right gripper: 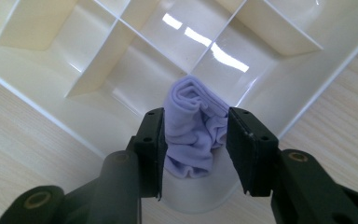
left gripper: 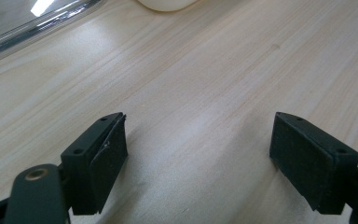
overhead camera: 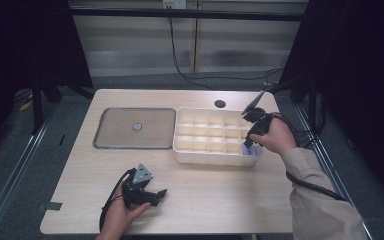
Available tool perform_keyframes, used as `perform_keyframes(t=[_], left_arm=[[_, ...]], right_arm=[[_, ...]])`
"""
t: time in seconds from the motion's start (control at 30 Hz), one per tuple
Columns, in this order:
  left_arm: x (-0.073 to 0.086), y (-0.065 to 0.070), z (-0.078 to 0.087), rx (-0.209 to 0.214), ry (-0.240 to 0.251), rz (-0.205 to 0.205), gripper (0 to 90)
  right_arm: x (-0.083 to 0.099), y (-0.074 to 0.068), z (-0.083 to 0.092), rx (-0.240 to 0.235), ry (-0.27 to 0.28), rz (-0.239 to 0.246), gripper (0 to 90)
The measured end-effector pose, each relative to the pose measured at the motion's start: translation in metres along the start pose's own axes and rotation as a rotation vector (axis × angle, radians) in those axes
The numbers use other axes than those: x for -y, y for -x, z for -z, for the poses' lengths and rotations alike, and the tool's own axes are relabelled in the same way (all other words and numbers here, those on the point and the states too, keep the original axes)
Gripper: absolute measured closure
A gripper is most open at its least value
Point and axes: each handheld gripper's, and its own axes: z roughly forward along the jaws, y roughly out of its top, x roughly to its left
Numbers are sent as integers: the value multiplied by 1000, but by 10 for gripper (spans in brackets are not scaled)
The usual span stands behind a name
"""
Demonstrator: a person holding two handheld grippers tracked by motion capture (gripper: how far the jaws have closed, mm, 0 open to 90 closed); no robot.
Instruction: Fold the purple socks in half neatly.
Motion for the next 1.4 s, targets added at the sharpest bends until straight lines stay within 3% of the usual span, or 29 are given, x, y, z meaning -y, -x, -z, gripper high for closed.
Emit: perform_keyframes(t=[0.27, 0.7, 0.97, 1.4], left_arm=[[0, 0, 0, -1, 2, 4, 184], [0, 0, 0, 0, 0, 0, 184], [0, 0, 0, 0, 0, 0, 184], [0, 0, 0, -2, 5, 5, 184]], right_arm=[[-1, -4, 0, -29, 3, -4, 423], [-2, -8, 2, -33, 11, 4, 292], [-1, -11, 5, -30, 21, 13, 266], [1, -20, 10, -69, 50, 39, 267]])
